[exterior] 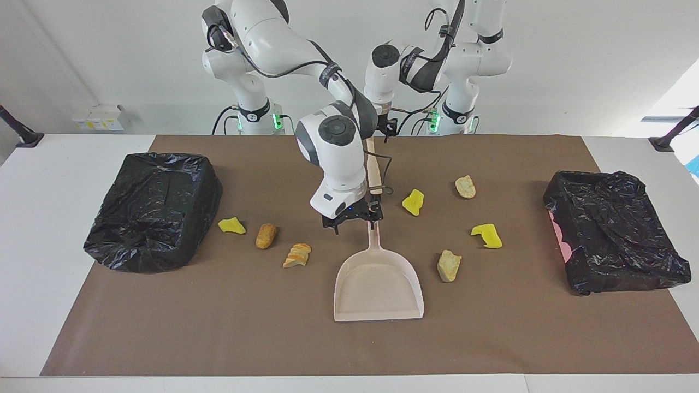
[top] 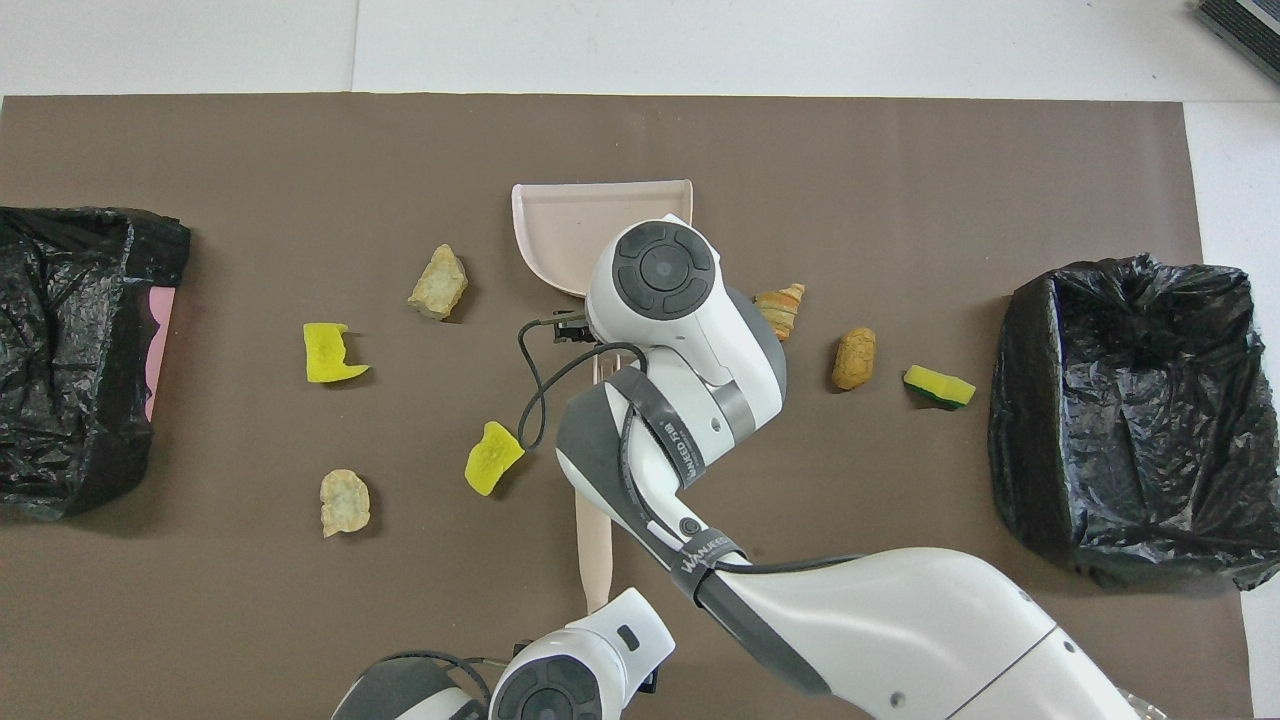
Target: Sweep and dump trash in bin
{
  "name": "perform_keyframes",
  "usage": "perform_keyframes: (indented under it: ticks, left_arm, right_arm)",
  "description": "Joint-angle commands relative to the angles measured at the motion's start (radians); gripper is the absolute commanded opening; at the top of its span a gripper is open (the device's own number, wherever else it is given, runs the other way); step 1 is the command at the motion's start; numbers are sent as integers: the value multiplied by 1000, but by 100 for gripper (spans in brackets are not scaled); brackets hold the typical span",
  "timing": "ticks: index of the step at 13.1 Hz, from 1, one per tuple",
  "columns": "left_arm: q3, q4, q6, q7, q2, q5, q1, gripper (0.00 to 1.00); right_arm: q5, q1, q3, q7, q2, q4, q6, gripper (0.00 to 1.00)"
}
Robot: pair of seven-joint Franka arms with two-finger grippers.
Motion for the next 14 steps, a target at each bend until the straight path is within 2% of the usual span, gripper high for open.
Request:
perform_keyframes:
  ticks: [1, 4, 5, 6, 7, 8, 9, 11, 12, 14]
  left_arm:
    - [-2, -16, 20, -4, 0, -18, -2, 75]
    - [-2, -18, 15, -2, 2, -18, -2, 49]
    - [-2, -16, 11, -2, 2, -18, -2, 37]
    - [-2, -16, 9, 2, 2, -18, -2, 26]
    - [-1, -15, 8, 4, 2, -18, -2, 15]
    - [-1, -12, 3, -1, 2, -18, -2, 8]
    - [1, -9, 2, -1, 2, -18, -2, 3]
    - [5, -1, -3, 10, -3, -15, 1, 0]
    - [7, 2, -17, 10, -11, -12, 3, 0]
    - [28, 7, -52, 12, -26, -1, 9, 0]
  right_arm:
    - [-29, -4, 3, 30, 10, 21, 23, 57]
    - [-29, 0, 3, 28, 9, -5, 49, 27]
    - [-28, -1, 3, 28, 10, -6, 51, 21]
    - [-29, -1, 3, 28, 9, -20, 55, 21]
    - [-29, -1, 3, 27, 9, -23, 55, 27]
    - [-29, -1, 3, 27, 9, -23, 55, 54]
    - [-29, -1, 3, 27, 9, -23, 55, 68]
    - [-29, 0, 3, 28, 9, -26, 55, 67]
    - [-28, 0, 3, 28, 7, -32, 55, 60]
    - [-28, -1, 3, 27, 1, -42, 46, 7]
